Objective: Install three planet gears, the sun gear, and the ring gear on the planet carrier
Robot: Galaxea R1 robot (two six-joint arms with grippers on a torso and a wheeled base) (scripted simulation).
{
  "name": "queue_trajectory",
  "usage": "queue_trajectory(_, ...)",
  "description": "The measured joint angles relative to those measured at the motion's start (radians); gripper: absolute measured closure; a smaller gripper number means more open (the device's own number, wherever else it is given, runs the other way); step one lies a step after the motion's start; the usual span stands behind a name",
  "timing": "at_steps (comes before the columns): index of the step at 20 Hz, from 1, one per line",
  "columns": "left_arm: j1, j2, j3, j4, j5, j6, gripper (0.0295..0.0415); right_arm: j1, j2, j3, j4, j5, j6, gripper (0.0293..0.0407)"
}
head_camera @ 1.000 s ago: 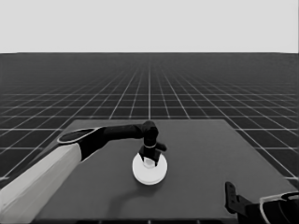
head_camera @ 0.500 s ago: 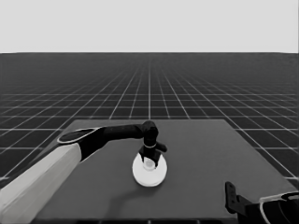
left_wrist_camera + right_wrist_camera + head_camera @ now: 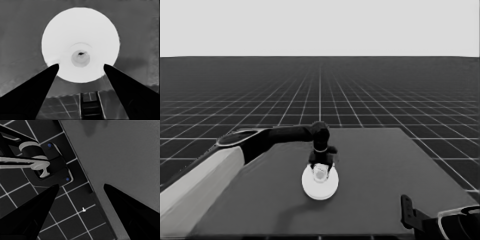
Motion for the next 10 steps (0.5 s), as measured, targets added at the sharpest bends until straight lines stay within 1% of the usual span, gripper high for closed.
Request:
queue_trajectory(3,-0.033,-0.001,0.010,-0.026,0.009,-0.152,0.0326,0.000,0.000,0.000,0.000,0.000,0.000,0.0315)
queue_trajectory(8,-0.040,0.000,0.011,-0.032,0.011,-0.188,0.0326,0.000,0.000,0.000,0.000,0.000,0.000,0.0315)
queue_trajectory(9,-0.125,-0.267,0.459,0.036,-0.336,0.294,0.0302,0.295,0.279,-0.099,0.260,-0.397,0.482,0.0307)
queue_trajectory(10,-0.221,-0.667,0.812,0.076,-0.549,0.770,0.0297,0.428,0.597,-0.327,0.458,-0.460,0.871,0.0307)
